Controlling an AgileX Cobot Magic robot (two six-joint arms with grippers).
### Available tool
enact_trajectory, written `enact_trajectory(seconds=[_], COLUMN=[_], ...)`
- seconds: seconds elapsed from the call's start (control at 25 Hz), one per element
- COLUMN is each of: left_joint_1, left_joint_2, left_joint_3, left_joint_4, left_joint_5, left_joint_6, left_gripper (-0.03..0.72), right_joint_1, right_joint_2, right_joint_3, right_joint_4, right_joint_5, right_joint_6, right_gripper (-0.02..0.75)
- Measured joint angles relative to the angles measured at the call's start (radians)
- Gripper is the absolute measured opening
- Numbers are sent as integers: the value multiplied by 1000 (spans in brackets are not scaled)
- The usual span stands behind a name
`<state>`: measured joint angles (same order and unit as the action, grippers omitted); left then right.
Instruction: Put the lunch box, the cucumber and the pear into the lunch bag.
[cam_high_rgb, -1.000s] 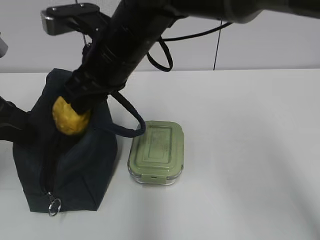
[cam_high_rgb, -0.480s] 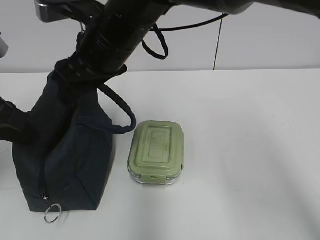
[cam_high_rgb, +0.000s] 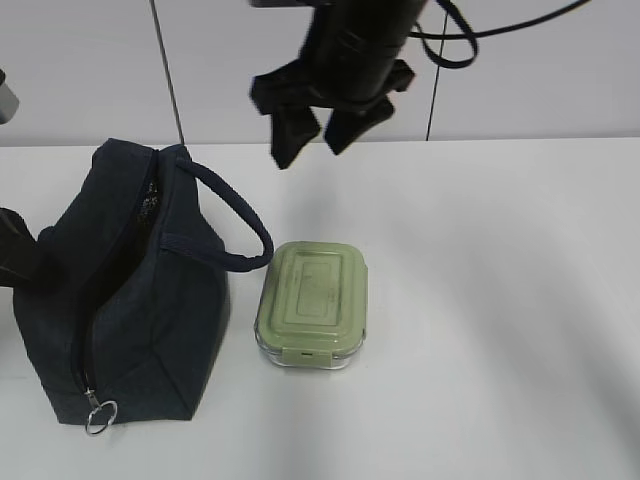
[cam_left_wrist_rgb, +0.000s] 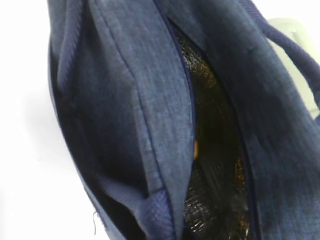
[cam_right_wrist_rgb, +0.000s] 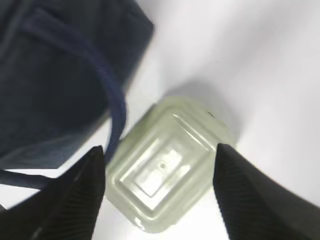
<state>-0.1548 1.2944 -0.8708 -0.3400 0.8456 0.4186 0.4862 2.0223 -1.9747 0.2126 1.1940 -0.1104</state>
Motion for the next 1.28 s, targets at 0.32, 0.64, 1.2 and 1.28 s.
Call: enact_trajectory(seconds=[0.32, 0.64, 1.2, 1.28], left_joint_1=[-1, -1, -1, -1], left_joint_2=[0, 0, 0, 0], left_joint_3=[0, 0, 0, 0], left_joint_4=[0, 0, 0, 0], left_joint_5=[0, 0, -2, -2], left_joint_6=[0, 0, 0, 0], left_gripper=[1, 1, 1, 1], right_joint_1=[-217, -347, -438, -438], right_joint_2=[-49, -104, 92, 103], right_joint_3=[311, 821, 999, 999], right_joint_4=[225, 957, 1454, 1454], right_joint_5=[-59, -251, -143, -140], right_joint_6=[-84, -688, -1185, -1202], right_gripper=[518, 518, 570, 570])
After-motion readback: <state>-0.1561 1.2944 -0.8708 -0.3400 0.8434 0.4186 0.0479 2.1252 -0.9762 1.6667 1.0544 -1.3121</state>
